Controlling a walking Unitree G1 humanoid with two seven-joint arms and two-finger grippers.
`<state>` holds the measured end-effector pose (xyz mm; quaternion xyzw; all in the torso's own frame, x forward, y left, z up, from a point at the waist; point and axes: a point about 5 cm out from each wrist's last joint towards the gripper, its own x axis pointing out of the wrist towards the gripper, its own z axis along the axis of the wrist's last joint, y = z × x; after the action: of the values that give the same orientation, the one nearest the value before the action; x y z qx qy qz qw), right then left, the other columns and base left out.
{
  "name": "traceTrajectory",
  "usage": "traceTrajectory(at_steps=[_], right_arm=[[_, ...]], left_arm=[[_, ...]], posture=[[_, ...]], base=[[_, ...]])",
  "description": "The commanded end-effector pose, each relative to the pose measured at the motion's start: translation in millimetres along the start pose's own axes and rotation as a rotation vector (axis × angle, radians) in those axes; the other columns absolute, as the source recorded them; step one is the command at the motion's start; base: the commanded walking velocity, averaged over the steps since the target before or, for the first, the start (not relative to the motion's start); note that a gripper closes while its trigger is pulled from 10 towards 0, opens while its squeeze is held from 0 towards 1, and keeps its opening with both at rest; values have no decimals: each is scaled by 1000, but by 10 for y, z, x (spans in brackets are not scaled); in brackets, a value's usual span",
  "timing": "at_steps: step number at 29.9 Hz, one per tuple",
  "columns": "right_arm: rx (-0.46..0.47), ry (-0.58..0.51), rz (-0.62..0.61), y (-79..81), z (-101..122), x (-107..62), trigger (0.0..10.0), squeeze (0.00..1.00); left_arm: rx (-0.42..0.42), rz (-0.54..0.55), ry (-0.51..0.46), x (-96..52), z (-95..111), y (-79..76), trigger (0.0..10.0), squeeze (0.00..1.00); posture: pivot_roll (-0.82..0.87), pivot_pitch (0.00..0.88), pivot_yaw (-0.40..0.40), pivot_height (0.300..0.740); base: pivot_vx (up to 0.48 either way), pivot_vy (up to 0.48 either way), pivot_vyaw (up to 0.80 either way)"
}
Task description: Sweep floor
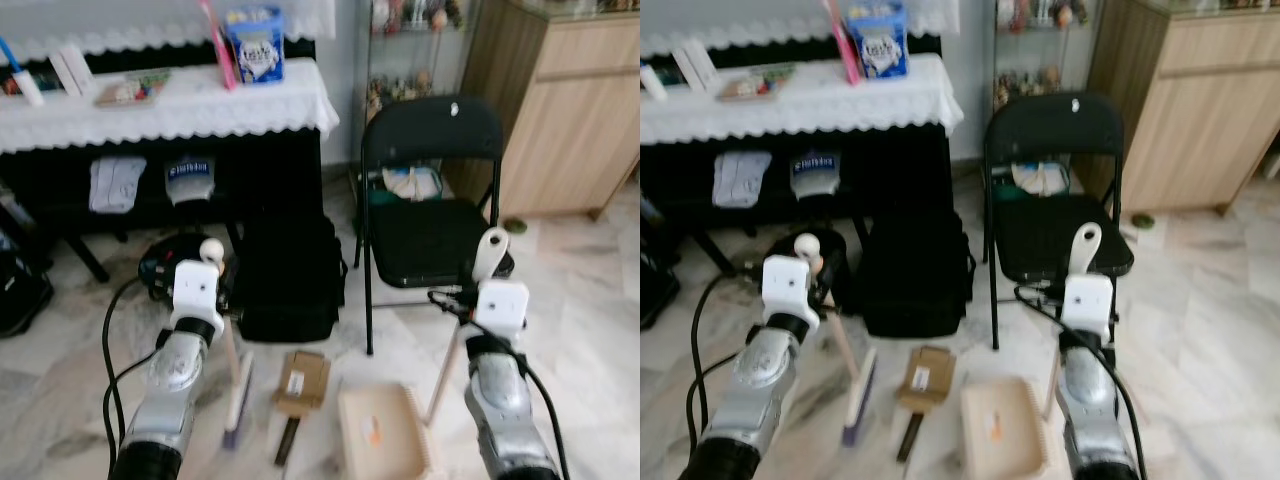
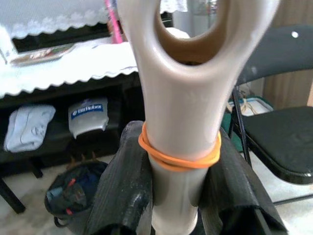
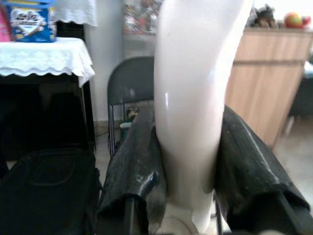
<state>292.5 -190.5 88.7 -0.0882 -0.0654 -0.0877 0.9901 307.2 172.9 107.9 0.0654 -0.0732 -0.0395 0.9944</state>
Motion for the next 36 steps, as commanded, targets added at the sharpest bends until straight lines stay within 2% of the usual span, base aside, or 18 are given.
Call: traceTrajectory(at_steps=[1,13,22,36], right_arm=[[20,-55,11,75,130,58,10000,0],[-7,-11,-17,-5,36,87,10000,0],[-47,96,-60,-102,-182,138,10000,0],[-66,208,-73,-104,-390,156,10000,0]], left_arm=[[38,27,-35,29,81,97,10000,0],[64,68,-21,52,46,156,10000,0],[91,102,-1,51,0,264,10000,0],[112,125,14,21,-35,372,10000,0]], posture=[[5,0,47,740],[-17,0,53,740],[-14,0,54,740],[9,0,51,740]], base=[[266,0,0],[22,0,0],[0,0,0],[0,0,0]])
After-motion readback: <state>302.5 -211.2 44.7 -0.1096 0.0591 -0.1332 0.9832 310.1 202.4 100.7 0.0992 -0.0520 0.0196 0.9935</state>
